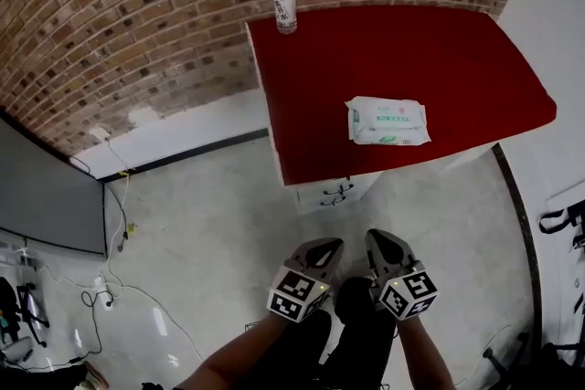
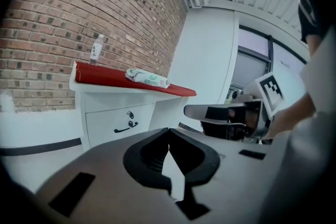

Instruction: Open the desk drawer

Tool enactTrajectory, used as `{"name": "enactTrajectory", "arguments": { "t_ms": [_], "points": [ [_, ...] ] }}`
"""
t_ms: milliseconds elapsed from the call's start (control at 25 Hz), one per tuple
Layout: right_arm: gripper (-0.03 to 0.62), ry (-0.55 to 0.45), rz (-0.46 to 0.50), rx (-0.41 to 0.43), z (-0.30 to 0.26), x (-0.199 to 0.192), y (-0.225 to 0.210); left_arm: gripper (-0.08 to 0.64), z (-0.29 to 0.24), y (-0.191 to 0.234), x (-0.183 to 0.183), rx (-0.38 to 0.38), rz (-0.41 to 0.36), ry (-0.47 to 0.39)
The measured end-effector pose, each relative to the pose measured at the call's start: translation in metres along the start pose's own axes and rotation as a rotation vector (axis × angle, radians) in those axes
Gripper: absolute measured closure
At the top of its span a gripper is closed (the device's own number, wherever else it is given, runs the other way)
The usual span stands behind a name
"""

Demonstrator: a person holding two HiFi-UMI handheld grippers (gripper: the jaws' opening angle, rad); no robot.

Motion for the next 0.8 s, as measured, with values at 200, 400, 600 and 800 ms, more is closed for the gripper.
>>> {"name": "enactTrajectory", "arguments": {
  "t_ms": [200, 400, 600, 800],
  "points": [
    [0.578, -0.008, 0.036, 0.055, -0.035, -0.031, -0.030, 0.551, -0.041, 0.026, -0.034, 0.019, 0.008, -0.006],
    [0.578, -0.020, 0.100, 0.075, -0.067, -0.073, -0.063, 0.551, -0.083, 0.052, -0.066, 0.040, 0.031, -0.039],
    [0.578, -0.031, 0.120, 0.095, -0.098, -0.118, -0.096, 0.551, -0.123, 0.075, -0.107, 0.025, 0.028, -0.047],
    [0.580, -0.091, 0.195, 0.143, -0.129, -0.152, -0.114, 0.551, -0.152, 0.105, -0.153, 0.030, 0.031, -0.041]
  ]
}}
Point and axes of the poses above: the fingertips, and each gripper's own axes: z backward along the fingers, y to its left, x out of its top, the point moved 6 cm from there along z, backward along the fingers, and after that the axes turned 9 degrees about -x, right-handed, at the moved point
